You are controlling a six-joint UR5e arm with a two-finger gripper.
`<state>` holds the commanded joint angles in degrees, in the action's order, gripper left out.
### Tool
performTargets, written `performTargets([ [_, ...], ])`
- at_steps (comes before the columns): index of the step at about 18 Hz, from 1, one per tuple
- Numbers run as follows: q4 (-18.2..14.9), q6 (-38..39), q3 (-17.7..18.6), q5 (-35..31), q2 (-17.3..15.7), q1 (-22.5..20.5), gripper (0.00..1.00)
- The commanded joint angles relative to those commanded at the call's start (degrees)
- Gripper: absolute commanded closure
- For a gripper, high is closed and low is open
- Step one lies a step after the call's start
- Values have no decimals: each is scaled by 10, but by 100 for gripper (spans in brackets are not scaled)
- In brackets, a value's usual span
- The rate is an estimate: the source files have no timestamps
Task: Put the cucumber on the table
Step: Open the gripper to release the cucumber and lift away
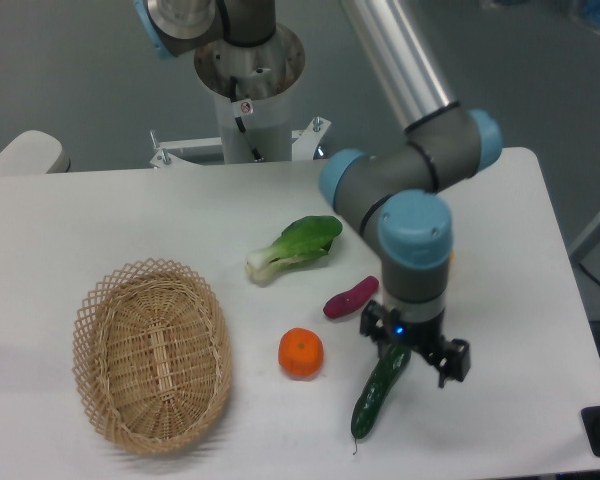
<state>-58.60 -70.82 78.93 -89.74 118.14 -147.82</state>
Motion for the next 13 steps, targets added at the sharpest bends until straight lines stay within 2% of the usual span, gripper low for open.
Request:
performTargets([
  [2, -27, -28, -2, 0, -10, -16, 0],
  [5, -47, -69, 3, 2, -28, -41, 0],
  [7, -72, -101, 3, 0, -33, -50, 0],
  [13, -78, -127, 7, 0, -41, -65, 0],
])
